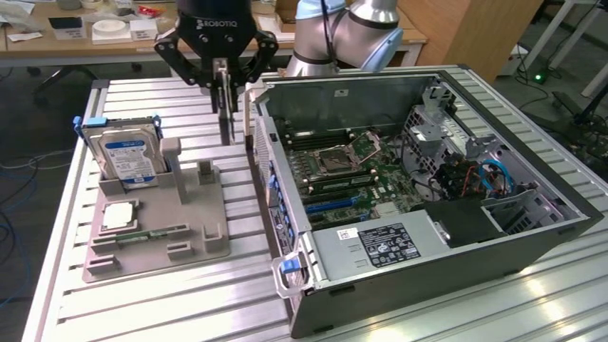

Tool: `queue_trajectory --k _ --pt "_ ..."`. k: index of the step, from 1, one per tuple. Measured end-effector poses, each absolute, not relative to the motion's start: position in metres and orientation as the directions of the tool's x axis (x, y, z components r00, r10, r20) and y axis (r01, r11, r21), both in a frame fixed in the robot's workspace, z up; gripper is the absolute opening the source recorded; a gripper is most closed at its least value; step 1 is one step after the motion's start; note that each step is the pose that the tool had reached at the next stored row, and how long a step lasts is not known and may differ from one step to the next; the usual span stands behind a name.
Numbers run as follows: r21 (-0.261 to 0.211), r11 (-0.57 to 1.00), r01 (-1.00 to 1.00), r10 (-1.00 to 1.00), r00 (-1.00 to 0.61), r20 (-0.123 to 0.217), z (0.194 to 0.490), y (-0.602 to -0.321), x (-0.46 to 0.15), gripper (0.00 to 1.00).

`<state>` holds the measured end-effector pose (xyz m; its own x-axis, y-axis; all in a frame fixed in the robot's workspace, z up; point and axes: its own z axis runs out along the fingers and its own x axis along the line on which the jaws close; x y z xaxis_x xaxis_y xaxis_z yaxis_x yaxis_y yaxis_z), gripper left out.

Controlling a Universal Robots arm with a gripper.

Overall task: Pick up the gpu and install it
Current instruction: 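Pick up the gpu and move the gpu toward the slot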

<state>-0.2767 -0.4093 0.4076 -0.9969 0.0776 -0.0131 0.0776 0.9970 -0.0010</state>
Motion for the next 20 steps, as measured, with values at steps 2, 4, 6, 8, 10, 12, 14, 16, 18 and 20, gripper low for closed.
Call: queue_trajectory --k 2,4,6,8,10,12,14,16,18,20 --pt "-0.001 0.997 0.078 0.078 -0.997 -0.013 0.408 -0.409 -0.272 0.28" --pt "-0.001 0.997 0.078 0.078 -0.997 -0.013 0.408 -0.409 -0.269 0.28" --pt "-0.001 0.997 0.078 0.078 -0.997 -0.013 0.407 -0.409 -0.266 0.28" --pt "-0.001 0.997 0.078 0.078 -0.997 -0.013 0.407 -0.409 -0.263 0.28" --pt "-0.001 0.997 0.078 0.078 -0.997 -0.013 0.407 -0.409 -0.261 0.28" --pt "-0.001 0.997 0.078 0.078 -0.997 -0.013 0.407 -0.409 -0.258 0.28" --pt "-0.001 0.997 0.078 0.078 -0.997 -0.013 0.407 -0.409 -0.255 0.28" --pt "-0.001 0.997 0.078 0.078 -0.997 -0.013 0.407 -0.409 -0.253 0.28" --pt "-0.001 0.997 0.078 0.078 -0.997 -0.013 0.407 -0.409 -0.251 0.28" --pt "-0.001 0.997 0.078 0.078 -0.997 -0.013 0.407 -0.409 -0.248 0.28"
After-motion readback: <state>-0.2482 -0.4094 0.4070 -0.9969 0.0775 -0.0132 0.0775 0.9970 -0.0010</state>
